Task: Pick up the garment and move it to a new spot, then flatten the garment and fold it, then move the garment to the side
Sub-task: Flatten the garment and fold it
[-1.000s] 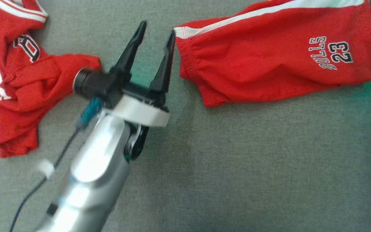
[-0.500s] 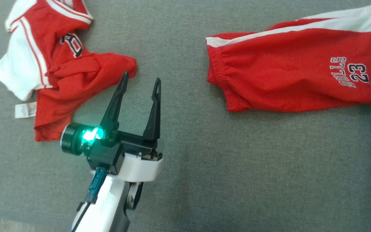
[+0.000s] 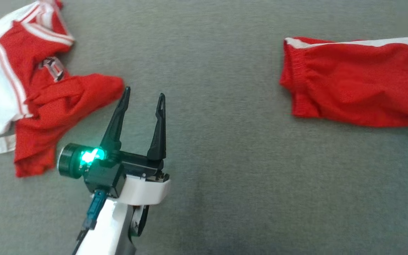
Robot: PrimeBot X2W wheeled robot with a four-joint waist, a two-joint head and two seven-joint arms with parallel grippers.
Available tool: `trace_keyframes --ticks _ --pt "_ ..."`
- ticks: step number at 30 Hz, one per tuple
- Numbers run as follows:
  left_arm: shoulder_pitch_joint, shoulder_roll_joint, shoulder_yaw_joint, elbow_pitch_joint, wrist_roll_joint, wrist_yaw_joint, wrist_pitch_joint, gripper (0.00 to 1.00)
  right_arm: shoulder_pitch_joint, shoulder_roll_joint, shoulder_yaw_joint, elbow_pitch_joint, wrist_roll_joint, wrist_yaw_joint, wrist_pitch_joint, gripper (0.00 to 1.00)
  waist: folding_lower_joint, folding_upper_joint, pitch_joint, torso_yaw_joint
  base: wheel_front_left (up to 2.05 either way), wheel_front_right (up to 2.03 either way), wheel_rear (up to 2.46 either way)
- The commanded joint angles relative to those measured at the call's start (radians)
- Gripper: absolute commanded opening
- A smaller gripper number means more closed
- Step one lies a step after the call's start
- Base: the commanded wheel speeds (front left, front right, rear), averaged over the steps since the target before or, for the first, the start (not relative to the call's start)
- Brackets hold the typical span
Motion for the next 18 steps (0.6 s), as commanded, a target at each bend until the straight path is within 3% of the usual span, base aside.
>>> trace_keyframes --ticks 1,9,14,18 --pt "-0.012 0.003 0.034 -0.027 0.012 -0.006 -0.005 1.00 0.015 -0.039 0.010 -0.052 0.022 -0.001 -0.011 0.00 0.0001 0.0000 0.001 -0.032 0.00 0.00 0.00" --pt "-0.019 0.001 0.036 -0.002 0.017 -0.030 -0.005 1.00 -0.015 -0.045 0.080 -0.271 0.035 -0.001 -0.011 0.00 0.0001 0.0000 -0.003 -0.063 0.00 0.00 0.00" --pt "-0.015 0.000 0.032 0.012 0.011 -0.041 -0.005 1.00 -0.007 0.015 0.179 -0.473 0.004 -0.001 0.023 0.00 0.0001 0.0000 -0.020 -0.048 0.00 0.00 0.00" --pt "-0.008 -0.001 0.032 0.014 -0.003 -0.041 -0.005 1.00 0.014 0.103 0.287 -0.585 -0.025 -0.001 0.078 0.00 0.0001 0.0000 -0.029 -0.025 0.00 0.00 0.00"
